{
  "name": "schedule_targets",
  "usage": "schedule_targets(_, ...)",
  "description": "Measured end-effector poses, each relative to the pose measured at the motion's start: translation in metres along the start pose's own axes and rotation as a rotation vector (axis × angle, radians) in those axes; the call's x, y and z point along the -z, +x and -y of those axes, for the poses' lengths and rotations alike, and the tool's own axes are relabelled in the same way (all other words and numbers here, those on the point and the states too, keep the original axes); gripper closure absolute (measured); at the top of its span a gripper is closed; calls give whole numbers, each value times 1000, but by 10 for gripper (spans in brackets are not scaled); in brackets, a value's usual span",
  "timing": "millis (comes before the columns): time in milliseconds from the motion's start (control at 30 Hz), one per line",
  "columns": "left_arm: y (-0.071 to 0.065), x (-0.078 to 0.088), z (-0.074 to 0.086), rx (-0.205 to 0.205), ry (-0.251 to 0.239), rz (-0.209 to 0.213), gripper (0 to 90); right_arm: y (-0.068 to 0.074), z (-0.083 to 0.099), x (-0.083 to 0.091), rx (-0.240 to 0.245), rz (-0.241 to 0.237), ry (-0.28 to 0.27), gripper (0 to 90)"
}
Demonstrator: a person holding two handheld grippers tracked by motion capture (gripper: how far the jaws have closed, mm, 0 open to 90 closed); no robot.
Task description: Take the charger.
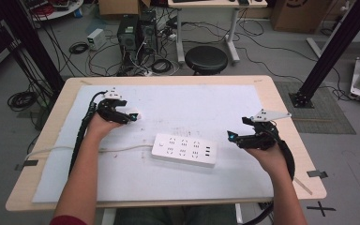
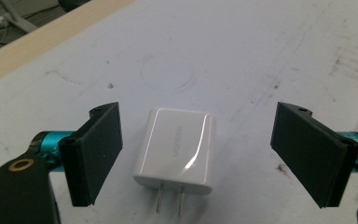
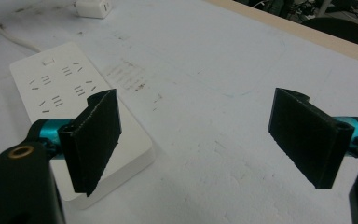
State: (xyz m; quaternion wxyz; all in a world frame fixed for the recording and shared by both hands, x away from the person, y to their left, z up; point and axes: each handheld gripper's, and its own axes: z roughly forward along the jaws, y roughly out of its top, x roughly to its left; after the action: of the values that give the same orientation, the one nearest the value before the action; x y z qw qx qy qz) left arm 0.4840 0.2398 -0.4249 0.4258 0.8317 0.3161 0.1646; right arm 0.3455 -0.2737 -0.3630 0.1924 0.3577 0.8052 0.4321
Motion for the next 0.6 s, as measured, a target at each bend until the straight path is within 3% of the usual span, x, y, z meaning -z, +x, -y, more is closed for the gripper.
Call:
schedule_targets(100,7,-9,7,24,22,-26,167,0,-1,-1,2,4,2,172)
schedule_targets(133,9,-10,8,35,17,-17,167,1,-1,-1,-2,3,4,172)
schedule_targets(200,10,-13,10,15,20,-10,167,2,-1,-1,-3,7,6,172)
schedule_targets(600,11,-21,16,5,48,14,219,4,-2,-5,-1,4,11,172)
